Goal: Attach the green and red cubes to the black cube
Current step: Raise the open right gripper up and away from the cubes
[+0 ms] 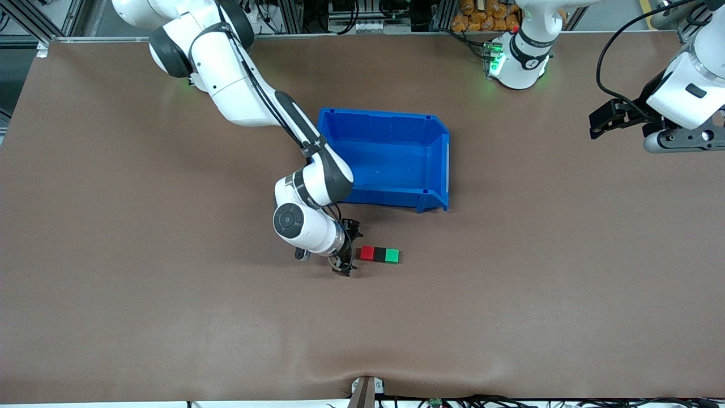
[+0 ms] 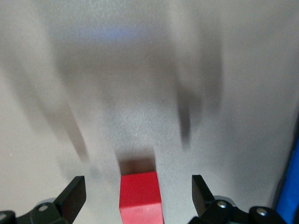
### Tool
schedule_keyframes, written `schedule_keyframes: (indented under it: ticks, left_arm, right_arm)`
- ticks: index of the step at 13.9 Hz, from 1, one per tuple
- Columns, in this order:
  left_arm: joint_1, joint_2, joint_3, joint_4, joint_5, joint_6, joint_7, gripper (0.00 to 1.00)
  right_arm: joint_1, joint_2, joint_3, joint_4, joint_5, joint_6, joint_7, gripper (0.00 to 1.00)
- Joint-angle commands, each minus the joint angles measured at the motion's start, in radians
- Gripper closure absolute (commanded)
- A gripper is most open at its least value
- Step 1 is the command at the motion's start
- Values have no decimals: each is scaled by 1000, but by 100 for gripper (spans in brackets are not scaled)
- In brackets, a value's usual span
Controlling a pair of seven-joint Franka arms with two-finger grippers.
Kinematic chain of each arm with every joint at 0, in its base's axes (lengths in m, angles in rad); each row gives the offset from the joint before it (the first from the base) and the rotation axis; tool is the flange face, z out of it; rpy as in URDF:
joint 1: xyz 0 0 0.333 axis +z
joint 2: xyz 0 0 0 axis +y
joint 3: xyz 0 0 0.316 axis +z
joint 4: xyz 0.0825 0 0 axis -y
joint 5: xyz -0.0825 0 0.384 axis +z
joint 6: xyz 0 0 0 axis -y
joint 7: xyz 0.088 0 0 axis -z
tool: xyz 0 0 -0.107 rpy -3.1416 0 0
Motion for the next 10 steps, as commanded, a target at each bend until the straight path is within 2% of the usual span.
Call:
schedule_keyframes:
  ticks: [1, 10]
  left_arm:
    - [5, -5, 0, 5, -1, 4, 20, 0]
    - [5, -6, 1, 5, -1, 4, 20, 0]
  right_arm:
    - [-9, -11, 4, 5, -23, -27, 0, 0]
    - [-46, -30, 7, 6, -74, -63, -8, 0]
